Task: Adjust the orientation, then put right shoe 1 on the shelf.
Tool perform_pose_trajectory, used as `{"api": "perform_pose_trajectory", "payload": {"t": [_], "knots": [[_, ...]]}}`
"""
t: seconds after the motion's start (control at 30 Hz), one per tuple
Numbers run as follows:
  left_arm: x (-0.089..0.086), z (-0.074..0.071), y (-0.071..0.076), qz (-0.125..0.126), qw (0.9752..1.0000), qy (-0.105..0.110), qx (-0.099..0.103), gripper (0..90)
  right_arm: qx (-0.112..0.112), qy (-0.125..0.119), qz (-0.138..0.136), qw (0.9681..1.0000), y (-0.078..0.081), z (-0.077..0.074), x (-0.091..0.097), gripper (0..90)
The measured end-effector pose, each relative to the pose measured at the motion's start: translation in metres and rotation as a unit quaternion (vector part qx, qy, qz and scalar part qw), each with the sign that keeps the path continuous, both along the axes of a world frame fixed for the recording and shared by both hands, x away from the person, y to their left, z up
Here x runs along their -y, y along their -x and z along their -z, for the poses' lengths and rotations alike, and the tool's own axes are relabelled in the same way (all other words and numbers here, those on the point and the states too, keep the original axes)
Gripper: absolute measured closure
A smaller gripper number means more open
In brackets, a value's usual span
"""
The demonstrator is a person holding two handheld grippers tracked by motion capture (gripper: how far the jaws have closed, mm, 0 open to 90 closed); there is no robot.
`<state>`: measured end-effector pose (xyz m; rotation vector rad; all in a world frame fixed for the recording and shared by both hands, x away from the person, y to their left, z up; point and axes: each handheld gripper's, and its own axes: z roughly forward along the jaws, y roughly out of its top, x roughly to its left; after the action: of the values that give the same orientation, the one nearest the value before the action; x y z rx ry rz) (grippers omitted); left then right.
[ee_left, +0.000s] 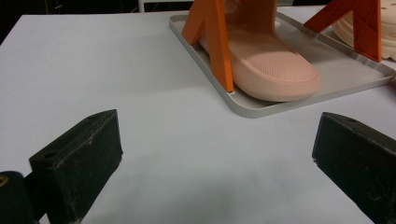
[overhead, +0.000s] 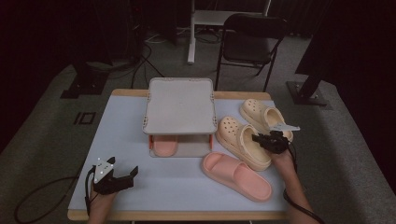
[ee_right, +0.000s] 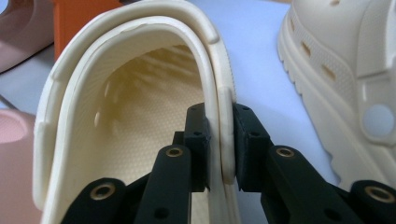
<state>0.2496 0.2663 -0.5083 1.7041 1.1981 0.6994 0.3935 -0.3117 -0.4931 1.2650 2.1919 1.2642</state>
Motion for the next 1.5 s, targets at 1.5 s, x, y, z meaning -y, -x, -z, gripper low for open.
{"api": "perform_pose_trajectory", "payload": {"t": [1.5], "knots": [[-0.003,-0.001,0.001,-0.001,1.0000,0.000,0.003,1.6,0.000,-0.032,0.002,0.9995,-0.002,-0.046,-0.001,78.2]]}}
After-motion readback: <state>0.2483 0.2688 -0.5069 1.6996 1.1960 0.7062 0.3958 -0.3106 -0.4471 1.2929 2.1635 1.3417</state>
